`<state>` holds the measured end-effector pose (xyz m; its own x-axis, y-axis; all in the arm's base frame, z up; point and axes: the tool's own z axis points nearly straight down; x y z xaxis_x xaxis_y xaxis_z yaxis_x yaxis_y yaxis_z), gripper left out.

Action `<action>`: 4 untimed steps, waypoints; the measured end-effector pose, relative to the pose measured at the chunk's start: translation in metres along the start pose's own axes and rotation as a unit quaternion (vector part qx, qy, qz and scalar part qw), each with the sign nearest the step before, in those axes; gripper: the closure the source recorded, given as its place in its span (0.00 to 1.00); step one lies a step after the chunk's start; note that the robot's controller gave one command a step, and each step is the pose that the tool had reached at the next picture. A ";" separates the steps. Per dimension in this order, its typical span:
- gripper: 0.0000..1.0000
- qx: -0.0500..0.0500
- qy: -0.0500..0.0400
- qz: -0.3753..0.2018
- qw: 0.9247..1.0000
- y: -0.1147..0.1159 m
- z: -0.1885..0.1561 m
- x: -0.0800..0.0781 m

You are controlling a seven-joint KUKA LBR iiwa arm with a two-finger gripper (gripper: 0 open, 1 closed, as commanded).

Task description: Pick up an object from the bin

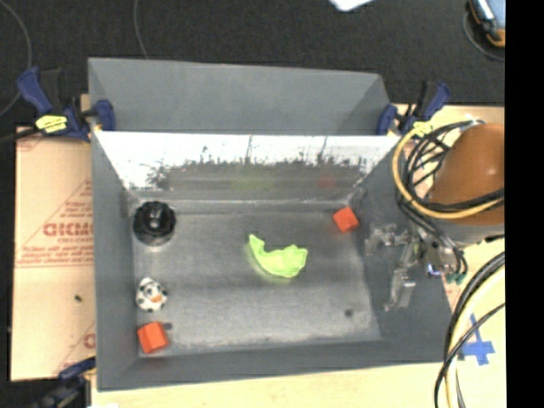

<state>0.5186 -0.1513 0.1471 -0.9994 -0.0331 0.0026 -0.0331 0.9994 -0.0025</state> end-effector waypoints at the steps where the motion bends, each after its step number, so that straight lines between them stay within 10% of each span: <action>1: 0.00 0.001 -0.005 0.005 1.000 0.009 -0.026 -0.011; 3: 0.00 0.000 -0.006 0.017 1.000 0.047 0.077 -0.009; 4: 0.00 0.003 -0.007 -0.059 0.998 0.064 0.075 -0.065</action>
Offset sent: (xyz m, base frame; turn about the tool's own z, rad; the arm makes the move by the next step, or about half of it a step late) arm 0.0183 0.0312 -0.0771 -0.1002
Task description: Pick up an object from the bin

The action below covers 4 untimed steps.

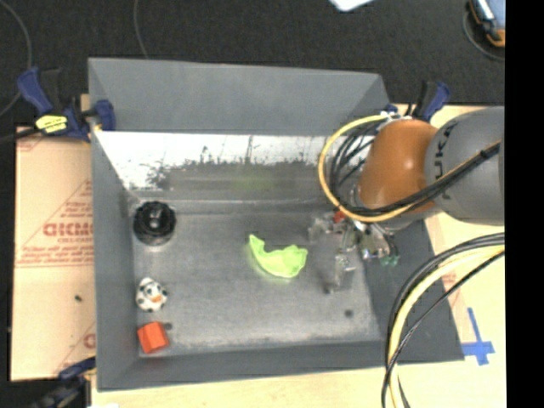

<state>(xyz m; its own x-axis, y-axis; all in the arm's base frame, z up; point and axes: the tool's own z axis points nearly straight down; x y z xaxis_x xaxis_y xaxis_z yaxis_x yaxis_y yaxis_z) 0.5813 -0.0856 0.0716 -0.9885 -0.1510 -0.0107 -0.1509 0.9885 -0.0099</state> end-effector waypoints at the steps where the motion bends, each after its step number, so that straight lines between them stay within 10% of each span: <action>1: 0.00 -0.004 0.000 0.045 0.999 0.045 0.001 0.003; 2: 0.00 -0.001 -0.003 0.057 0.998 0.066 0.000 -0.005; 3: 1.00 -0.003 -0.001 0.075 0.997 0.074 0.000 0.008; 4: 1.00 -0.003 -0.001 0.074 0.997 0.074 0.000 0.008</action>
Offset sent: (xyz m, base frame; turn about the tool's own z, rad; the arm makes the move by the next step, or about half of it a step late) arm -0.0064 0.0652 -0.0016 0.1173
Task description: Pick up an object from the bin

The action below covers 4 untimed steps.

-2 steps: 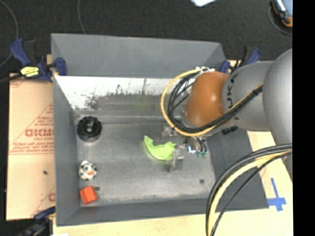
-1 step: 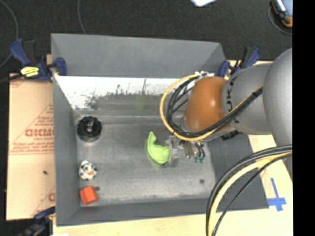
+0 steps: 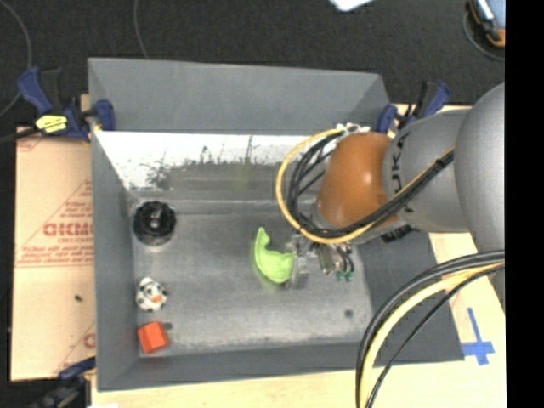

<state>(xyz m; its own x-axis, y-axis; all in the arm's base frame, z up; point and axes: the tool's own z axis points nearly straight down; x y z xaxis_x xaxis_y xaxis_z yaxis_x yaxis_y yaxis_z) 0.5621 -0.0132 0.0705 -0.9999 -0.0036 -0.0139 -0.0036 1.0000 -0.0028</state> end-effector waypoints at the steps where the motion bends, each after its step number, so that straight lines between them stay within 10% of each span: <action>1: 1.00 -0.001 0.000 0.002 1.000 0.008 -0.071 -0.002; 2: 1.00 0.001 -0.002 -0.010 1.000 -0.004 -0.124 -0.029; 3: 1.00 0.000 -0.004 0.003 1.000 0.005 -0.052 -0.023; 4: 1.00 0.000 0.000 0.007 1.000 0.006 -0.094 -0.020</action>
Offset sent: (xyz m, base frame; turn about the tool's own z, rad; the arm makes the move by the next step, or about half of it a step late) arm 0.0276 -0.0028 0.1254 -0.0230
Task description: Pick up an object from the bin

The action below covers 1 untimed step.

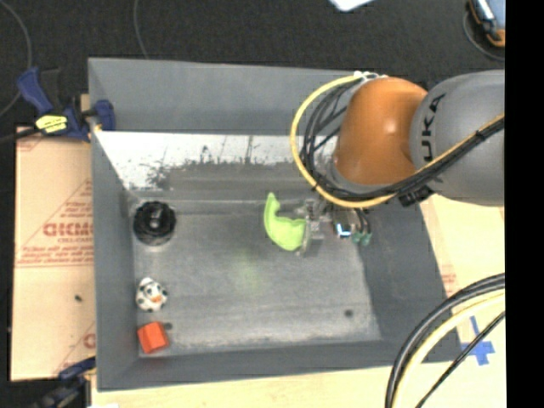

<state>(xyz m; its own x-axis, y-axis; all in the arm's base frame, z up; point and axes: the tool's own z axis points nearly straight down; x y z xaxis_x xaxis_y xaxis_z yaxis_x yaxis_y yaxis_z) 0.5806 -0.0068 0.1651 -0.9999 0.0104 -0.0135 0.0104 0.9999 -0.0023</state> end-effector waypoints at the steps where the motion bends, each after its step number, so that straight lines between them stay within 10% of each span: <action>1: 1.00 0.001 -0.009 -0.033 0.999 0.026 0.043 -0.032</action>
Offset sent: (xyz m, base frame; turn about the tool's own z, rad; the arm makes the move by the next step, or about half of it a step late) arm 0.0093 0.0328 0.2742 -0.0119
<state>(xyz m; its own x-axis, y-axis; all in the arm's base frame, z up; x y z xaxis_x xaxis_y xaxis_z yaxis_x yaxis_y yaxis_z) 0.6132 0.0189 0.1221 -0.9980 -0.0561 -0.0307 -0.0559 0.9984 -0.0055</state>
